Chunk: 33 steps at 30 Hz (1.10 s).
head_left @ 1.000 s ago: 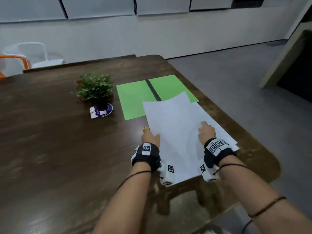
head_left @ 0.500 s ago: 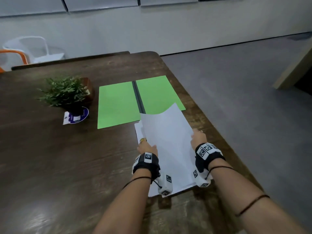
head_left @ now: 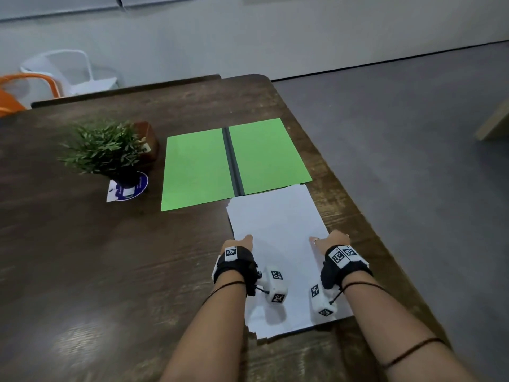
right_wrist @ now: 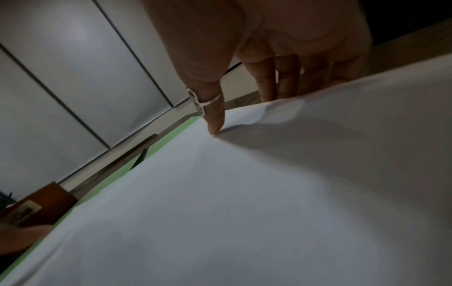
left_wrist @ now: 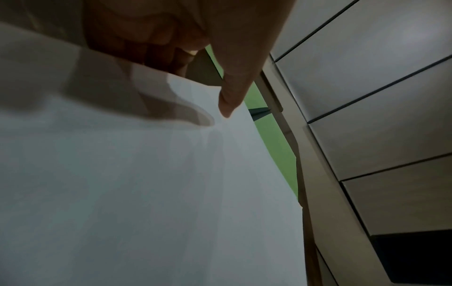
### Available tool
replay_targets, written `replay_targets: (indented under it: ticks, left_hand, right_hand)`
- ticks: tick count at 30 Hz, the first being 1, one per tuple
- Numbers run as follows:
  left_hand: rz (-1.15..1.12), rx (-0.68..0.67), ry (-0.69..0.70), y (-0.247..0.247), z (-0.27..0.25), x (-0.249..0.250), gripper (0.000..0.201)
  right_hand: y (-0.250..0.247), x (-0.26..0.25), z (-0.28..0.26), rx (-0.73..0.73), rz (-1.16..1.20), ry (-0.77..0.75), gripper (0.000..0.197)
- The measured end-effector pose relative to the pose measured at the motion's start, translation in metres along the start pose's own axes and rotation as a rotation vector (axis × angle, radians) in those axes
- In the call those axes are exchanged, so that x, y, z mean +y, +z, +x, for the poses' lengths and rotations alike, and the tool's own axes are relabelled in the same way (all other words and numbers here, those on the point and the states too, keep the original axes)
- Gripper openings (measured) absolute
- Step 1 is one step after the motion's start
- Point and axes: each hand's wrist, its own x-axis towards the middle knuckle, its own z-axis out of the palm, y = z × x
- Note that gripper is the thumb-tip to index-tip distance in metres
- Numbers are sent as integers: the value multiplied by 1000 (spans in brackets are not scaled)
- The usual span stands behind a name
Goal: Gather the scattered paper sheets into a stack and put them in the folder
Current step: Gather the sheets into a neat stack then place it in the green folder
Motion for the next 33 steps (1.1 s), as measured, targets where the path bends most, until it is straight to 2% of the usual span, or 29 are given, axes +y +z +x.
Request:
replay_targets:
  ticks: [14, 20, 24, 30, 33]
  left_hand:
    - [2, -30, -31, 4, 2, 7, 26]
    - [-33, 28, -7, 9, 0, 10, 42]
    - [-39, 36, 23, 5, -1, 12, 27]
    - [-14, 36, 16, 4, -2, 14, 33]
    - [26, 16, 8, 2, 0, 17, 26]
  right_hand:
    - [4, -4, 5, -36, 7, 46, 68]
    - [3, -5, 3, -19, 15, 61, 75]
    - [4, -6, 4, -7, 18, 70, 79]
    - [1, -5, 5, -27, 20, 76, 71]
    - [-2, -3, 5, -53, 37, 79, 64]
